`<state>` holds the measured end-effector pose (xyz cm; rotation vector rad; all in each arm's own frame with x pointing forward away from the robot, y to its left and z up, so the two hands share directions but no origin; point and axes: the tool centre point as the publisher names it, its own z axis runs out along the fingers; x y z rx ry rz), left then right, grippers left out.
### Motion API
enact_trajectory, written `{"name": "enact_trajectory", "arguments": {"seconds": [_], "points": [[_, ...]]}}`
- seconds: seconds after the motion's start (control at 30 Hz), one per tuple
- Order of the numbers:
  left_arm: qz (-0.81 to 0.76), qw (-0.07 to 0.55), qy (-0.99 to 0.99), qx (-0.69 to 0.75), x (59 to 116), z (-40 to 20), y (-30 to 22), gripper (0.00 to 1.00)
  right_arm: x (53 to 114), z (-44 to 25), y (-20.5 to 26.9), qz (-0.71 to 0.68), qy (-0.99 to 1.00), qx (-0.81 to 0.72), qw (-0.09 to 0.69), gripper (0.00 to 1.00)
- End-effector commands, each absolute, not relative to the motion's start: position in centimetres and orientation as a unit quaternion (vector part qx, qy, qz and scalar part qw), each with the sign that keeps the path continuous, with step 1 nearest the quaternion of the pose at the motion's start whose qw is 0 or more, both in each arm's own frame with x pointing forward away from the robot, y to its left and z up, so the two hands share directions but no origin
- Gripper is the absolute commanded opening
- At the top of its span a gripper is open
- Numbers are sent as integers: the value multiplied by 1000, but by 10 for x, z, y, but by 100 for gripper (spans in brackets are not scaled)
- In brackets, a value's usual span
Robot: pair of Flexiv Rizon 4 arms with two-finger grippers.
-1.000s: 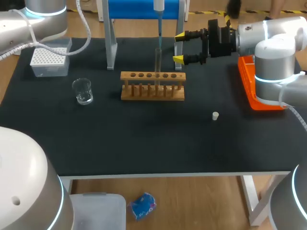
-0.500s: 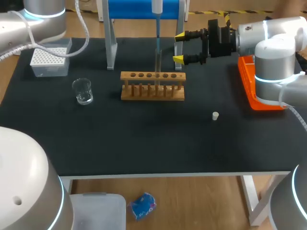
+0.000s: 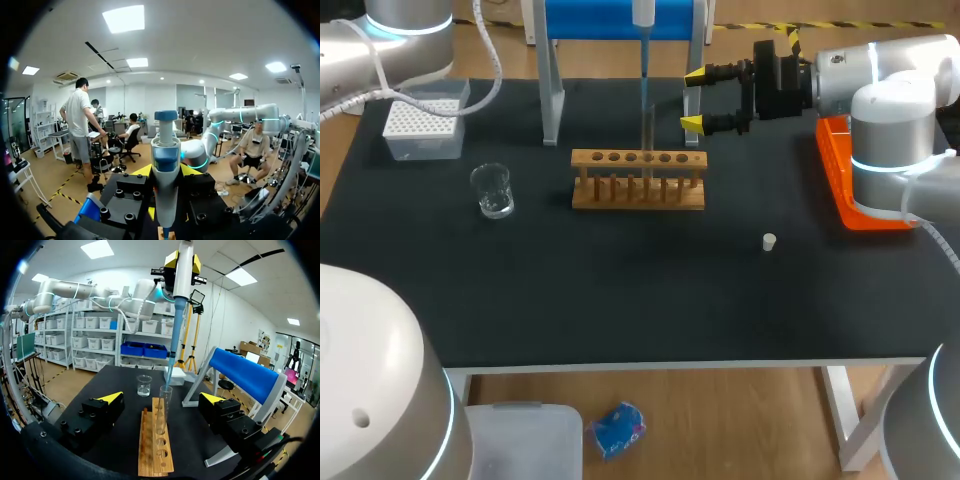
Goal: Invert the test tube, pick up the pipette, mount the tip to pipette, aspirate from beaker and dispense into the tube, eject the tip, return the pipette, and cap with the stopper.
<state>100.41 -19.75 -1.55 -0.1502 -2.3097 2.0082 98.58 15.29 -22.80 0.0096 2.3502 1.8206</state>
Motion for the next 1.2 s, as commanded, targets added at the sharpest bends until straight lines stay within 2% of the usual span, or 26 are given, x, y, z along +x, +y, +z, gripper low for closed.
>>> {"name": "enact_trajectory", "arguments": {"seconds": [0.03,1.2], "points": [[658,37,-751,-51,1004,-16,-199,0,986,-228,153,610,788,3,84,100],[661,49,-747,-55,996,-21,-202,0,986,-228,153,610,788,3,84,100]]}}
